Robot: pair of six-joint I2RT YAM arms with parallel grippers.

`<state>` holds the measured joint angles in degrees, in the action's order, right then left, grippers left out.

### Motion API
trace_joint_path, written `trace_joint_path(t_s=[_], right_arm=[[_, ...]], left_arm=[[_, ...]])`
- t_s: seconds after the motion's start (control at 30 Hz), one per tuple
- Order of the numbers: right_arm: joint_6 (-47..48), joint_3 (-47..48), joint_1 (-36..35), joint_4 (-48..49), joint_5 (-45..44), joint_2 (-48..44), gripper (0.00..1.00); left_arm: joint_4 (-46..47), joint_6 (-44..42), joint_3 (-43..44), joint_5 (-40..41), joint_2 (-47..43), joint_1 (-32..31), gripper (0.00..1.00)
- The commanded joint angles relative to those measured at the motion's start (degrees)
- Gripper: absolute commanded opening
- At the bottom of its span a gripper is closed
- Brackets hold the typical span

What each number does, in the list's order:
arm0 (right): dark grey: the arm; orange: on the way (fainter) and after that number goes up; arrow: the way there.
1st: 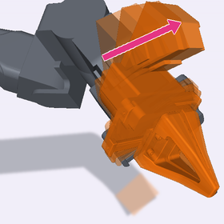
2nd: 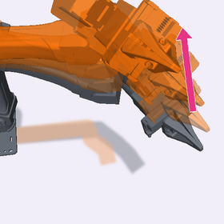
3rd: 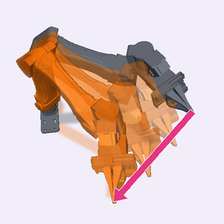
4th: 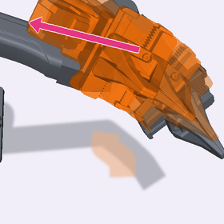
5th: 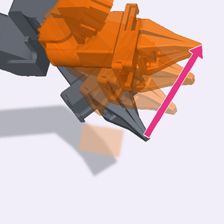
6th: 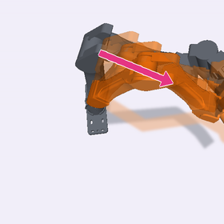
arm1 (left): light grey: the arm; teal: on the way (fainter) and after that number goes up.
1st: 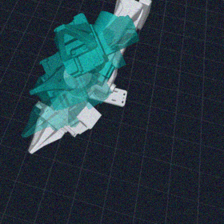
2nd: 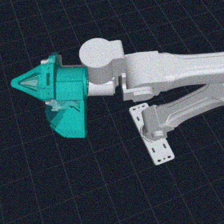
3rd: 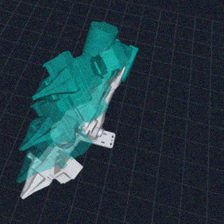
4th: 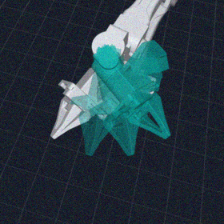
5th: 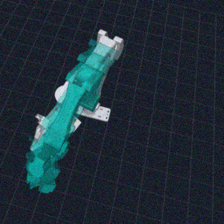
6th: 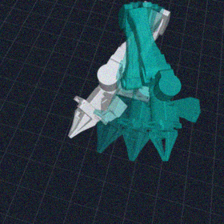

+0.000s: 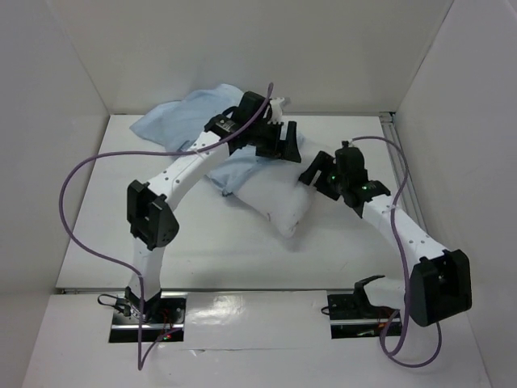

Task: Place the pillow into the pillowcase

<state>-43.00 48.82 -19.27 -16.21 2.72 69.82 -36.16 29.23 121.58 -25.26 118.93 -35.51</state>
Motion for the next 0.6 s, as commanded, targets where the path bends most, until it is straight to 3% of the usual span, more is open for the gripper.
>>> trace_joint_path(t_s=[0.0,0.03,0.1,0.13,0.17,0.23,0.27,0.33,0.4,0.47,0.57], right_arm=[[6.4,7.2,5.9,0.1,3.9,0.7,0.85],[6.4,8.6,7.0,-1.0,4.4,0.7,0.95],[7.4,8.6,10.4,-3.1,5.4,-1.2,0.99],[8.0,8.6,11.4,-3.1,6.3,-2.0,0.99],[8.0,7.8,12.6,-3.8,7.8,-2.8,0.99],[8.7,7.2,15.4,-4.5,9.3,-4.0,0.99],[8.7,7.2,15.9,-5.2,10.0,-4.0,0.99],[8.7,5.8,17.1,-5.2,11.9,-4.5,0.99],[8.7,5.1,17.1,-5.2,12.9,-4.5,0.99],[8.7,4.5,17.1,-5.2,13.6,-4.0,0.99],[8.7,4.5,17.6,-5.2,14.9,-3.4,0.99]], left_arm=[[-6.1,-5.1,-1.9,17.6,-12.6,0.0,0.90],[-6.1,-5.1,-8.1,22.0,-18.1,0.0,0.86],[-2.8,-4.3,-17.1,36.8,-24.7,0.0,0.71],[-0.7,-3.1,-22.2,41.0,-28.0,0.0,0.55],[1.7,-3.1,-31.8,44.1,-33.9,0.0,0.47],[6.2,-3.1,-39.3,44.4,-37.7,1.6,0.37],[7.0,-3.1,-44.4,43.0,-38.5,2.4,0.37],[7.8,-2.5,-47.4,38.2,-38.5,3.0,0.52],[9.9,-2.5,-51.2,36.5,-37.6,2.5,0.84],[11.7,-2.5,-53.0,38.6,-35.5,0.3,0.93],[14.2,-2.5,-54.5,42.7,-31.9,-0.4,0.95]])
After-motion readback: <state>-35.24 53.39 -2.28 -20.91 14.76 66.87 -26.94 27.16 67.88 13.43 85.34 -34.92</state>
